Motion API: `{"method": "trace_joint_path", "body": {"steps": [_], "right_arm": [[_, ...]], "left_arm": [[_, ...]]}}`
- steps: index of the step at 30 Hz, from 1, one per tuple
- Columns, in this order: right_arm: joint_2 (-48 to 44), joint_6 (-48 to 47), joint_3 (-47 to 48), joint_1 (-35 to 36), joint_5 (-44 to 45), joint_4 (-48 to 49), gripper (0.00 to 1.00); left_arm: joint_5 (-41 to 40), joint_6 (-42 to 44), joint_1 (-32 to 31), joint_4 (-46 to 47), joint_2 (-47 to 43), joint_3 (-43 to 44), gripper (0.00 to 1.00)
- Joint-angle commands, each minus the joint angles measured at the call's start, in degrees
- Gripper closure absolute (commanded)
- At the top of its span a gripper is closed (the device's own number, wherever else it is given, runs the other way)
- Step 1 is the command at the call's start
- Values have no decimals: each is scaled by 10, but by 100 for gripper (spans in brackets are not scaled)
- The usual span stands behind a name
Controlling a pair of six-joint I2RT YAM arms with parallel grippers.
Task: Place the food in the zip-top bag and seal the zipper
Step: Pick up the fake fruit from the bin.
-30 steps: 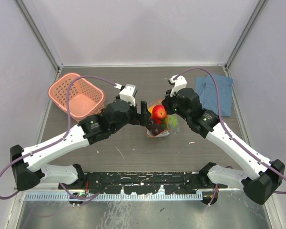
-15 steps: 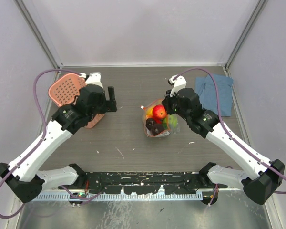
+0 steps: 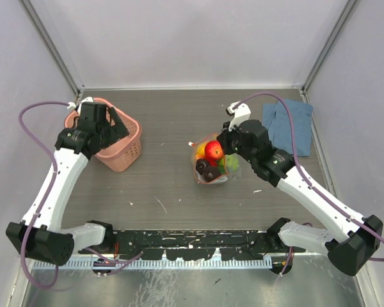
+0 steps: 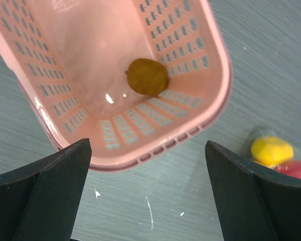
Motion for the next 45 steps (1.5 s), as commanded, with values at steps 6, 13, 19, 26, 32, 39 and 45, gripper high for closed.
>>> {"method": "trace_joint_path", "body": {"steps": [6,13,19,26,32,39,45], "right_arm": [[-24,-7,-3,3,2,41,100],[-24,-11,-8,3,11,40,100],[-20,-13,-11,3,11,41,100],[-20,-14,-16,3,13,47,100],[-18,-15,-19,3,15,51,100],[-13,-16,-20,3,18,52,100],[-9,-16,-21,3,17,55,100]], "left_arm": [[17,-130,55,18,50,31,2],[75,-159,89,95,79,-11,2],[89,-204,120,103,119,-18,2],[73,-242,121,-15,231,69,1],[89,-268,121,-18,275,72,7],[102,-303,121,17,307,49,18],[118,-314,121,8,357,65,21]]}}
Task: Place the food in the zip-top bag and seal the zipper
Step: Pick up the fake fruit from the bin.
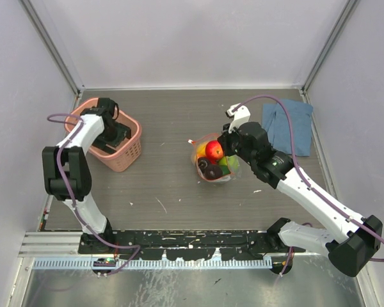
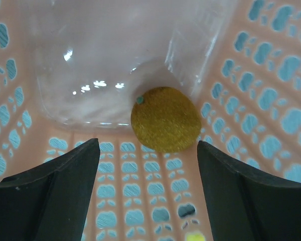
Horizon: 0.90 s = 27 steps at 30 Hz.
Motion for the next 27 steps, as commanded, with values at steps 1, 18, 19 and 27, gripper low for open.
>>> {"method": "trace_joint_path", "body": {"steps": [1,18,19,27], "right_arm": [[-2,-5,2,3,10,40,100],[4,-6,-1,3,8,44,100],[4,-5,-1,3,9,44,100],[1,-6,0,3,8,44,100]], "left_arm": [[16,-20,2,6,30,16,23],[1,-43,2,37,85,11,32],[4,-44,2,37,86,10,34],[-4,-36,2,34,79,6,48]]}}
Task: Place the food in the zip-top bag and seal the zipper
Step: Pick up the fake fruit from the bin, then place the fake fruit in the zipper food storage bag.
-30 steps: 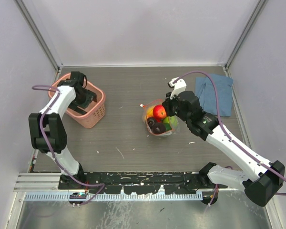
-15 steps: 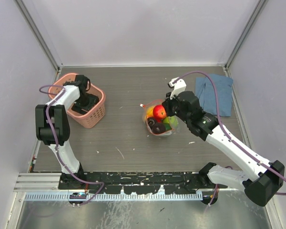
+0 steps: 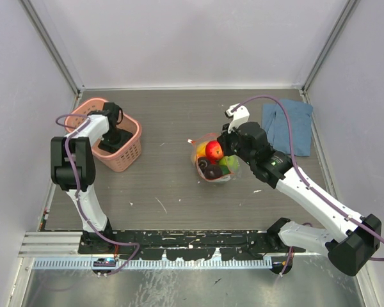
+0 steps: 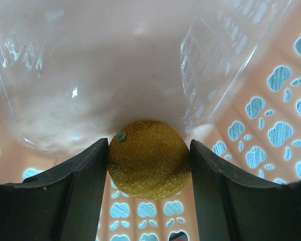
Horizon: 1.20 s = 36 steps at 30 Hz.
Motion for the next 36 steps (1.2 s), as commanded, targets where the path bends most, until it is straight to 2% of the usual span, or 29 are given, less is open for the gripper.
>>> {"method": "trace_joint_path", "body": {"steps": [1,3,7,17,22,27,32,36], "right_arm": [[-4,-3,4,3,9,36,100],[-5,-3,3,3,9,36,100],[-5,-2,5,3,9,35,100],[-9,-1,11,3,15,27,100],[-9,2,15,3,14,24,100],[-10,2,19,3,15,22,100],[-7,3,22,3,20,20,100],[-8,6,25,3,16,22,100]], "left_arm": [[-21,0,2,2,-16,7,50],[-30,5,2,-1,-32,7,57],[-64,15,2,-11,-73,8,63],[-117,64,2,-15,-159,3,71],[-105,118,2,2,-210,-6,76],[-63,172,1,55,-277,-41,86],[-28,205,-11,98,-350,-76,87],[-11,225,-46,117,-402,-88,87]]}}
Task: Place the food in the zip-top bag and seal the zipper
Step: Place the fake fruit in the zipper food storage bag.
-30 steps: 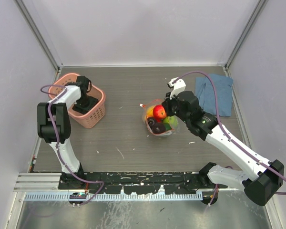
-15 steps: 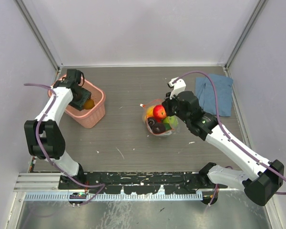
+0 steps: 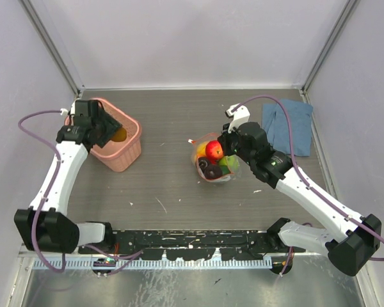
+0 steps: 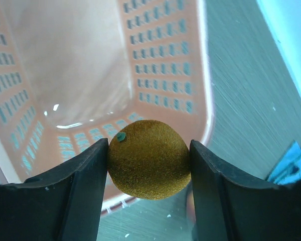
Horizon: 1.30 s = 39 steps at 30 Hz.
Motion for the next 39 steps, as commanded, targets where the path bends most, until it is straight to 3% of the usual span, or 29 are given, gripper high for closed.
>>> {"method": "trace_joint_path", "body": {"steps": [1,10,22,30,39], "right_arm": [[-9,7,24,3,6,25,100],[-5,14,20,3,5,28,100],[-10,25,17,3,1,28,100],[-17,32,15,3,-9,29,100],[-20,40,15,3,-26,34,100]], "left_arm": [[35,42,-43,63,-61,-10,87],[-23,60,-266,151,-112,-40,86],[-124,85,-479,284,-60,-51,84],[-181,88,-560,382,10,-56,84],[-222,82,-568,410,93,-38,76]]}}
